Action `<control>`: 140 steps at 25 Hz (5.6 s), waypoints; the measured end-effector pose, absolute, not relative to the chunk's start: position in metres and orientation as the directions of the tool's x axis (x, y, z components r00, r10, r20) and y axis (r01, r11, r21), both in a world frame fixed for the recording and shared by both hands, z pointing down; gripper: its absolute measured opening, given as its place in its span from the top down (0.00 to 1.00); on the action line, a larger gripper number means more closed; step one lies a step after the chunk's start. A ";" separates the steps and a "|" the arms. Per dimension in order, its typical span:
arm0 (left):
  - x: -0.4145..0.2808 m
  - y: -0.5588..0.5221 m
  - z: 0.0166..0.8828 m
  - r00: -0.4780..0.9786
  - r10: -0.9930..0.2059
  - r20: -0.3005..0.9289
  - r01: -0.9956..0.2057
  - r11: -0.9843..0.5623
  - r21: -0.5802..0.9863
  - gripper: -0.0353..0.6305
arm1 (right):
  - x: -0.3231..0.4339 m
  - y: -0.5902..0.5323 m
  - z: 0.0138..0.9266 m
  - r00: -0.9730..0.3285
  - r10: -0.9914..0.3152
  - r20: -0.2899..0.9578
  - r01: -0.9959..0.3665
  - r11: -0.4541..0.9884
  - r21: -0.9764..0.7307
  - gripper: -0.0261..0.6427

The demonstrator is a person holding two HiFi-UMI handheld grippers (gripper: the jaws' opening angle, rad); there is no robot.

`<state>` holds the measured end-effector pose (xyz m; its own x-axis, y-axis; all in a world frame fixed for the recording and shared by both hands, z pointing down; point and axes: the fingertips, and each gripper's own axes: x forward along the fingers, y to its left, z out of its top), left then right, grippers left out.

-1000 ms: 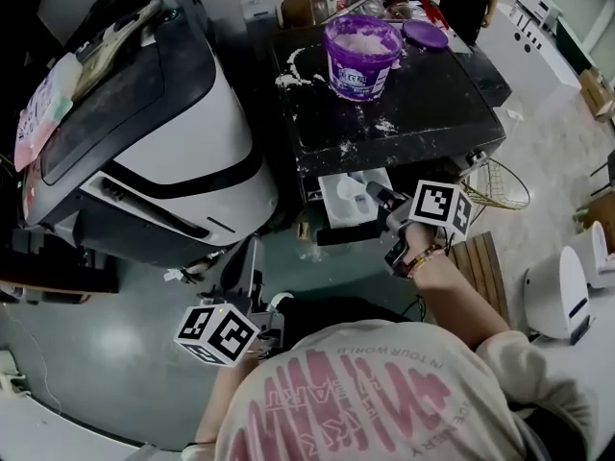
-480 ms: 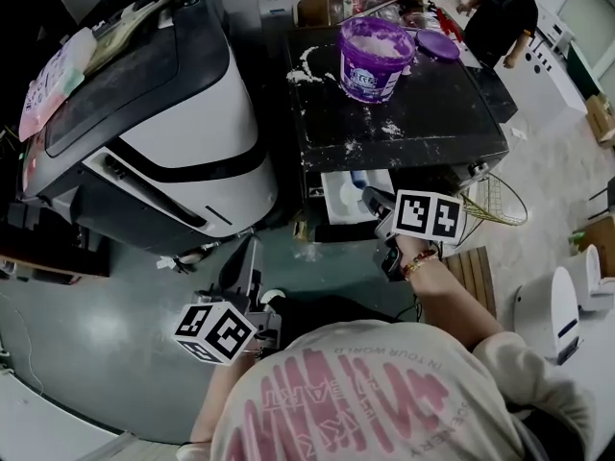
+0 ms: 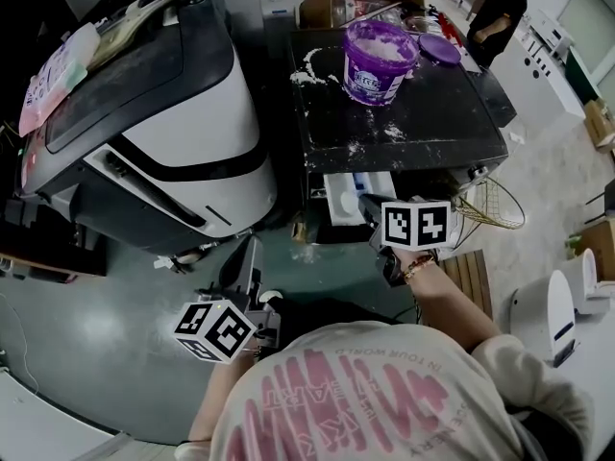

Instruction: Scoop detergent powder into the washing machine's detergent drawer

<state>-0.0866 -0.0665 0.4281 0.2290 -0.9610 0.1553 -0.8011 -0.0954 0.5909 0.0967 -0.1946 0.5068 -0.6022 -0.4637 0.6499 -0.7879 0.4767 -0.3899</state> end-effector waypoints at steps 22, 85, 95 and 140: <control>-0.096 -0.048 0.429 0.178 -0.974 0.142 -0.796 -0.058 0.603 0.94 | 0.063 -0.159 0.524 -0.446 -0.412 0.794 -0.528 0.838 0.138 0.95; -0.121 -0.009 0.402 0.292 -0.941 0.170 -0.817 -0.153 0.556 0.94 | 0.047 -0.157 0.526 -0.284 -0.707 0.647 -0.074 0.689 0.721 0.96; -0.156 0.008 0.404 0.320 -0.933 0.168 -0.806 -0.174 0.566 0.94 | 0.052 -0.161 0.527 -0.190 -0.711 0.677 -0.270 0.701 0.660 0.95; -0.191 0.029 0.370 0.387 -0.910 0.147 -0.857 -0.296 0.422 0.94 | -0.029 -0.032 0.372 -0.545 -0.820 0.173 -0.666 0.298 -0.684 0.95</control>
<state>-0.1912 0.0294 0.3697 0.3870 -0.9103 0.1470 -0.8569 -0.2961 0.4220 -0.0291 -0.0316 0.3716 -0.5448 -0.8204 0.1735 -0.6662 0.2978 -0.6838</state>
